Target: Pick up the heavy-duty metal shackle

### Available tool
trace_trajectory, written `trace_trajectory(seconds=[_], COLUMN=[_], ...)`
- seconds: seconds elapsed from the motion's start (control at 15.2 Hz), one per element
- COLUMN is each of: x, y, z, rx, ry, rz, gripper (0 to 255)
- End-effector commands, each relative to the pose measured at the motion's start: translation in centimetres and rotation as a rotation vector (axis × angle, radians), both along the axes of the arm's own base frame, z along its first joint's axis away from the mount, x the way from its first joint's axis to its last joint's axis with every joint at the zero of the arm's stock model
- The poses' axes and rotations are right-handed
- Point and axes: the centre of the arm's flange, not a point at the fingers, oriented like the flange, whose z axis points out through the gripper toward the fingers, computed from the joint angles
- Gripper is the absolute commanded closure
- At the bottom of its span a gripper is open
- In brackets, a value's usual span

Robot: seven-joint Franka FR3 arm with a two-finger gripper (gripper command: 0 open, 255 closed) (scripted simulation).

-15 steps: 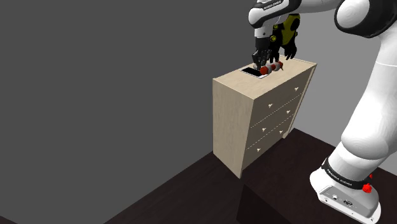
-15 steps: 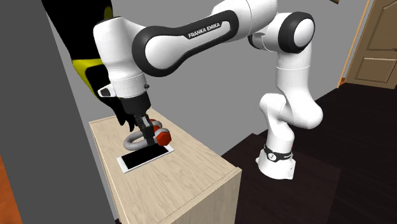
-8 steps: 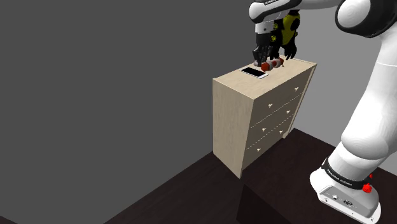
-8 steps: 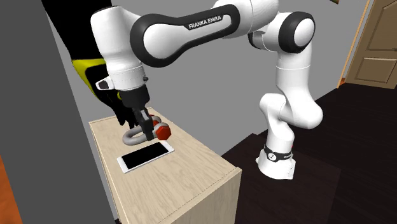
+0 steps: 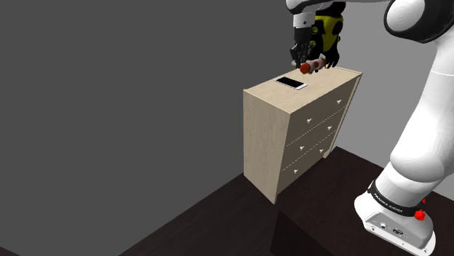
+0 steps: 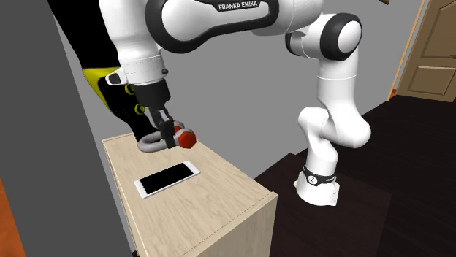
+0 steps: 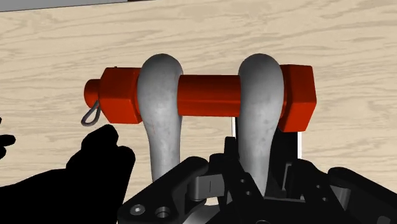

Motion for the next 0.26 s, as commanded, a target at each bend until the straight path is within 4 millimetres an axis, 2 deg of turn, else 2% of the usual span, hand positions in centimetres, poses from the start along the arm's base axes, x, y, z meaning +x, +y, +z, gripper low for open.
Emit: trace_trajectory(seconds=[0.0, 0.2], x=[-0.03, -0.03], y=[-0.04, -0.04], z=[1.11, 1.72], rx=[0.000, 0.000], ry=[0.000, 0.000], rz=[0.000, 0.000], gripper=[255, 255])
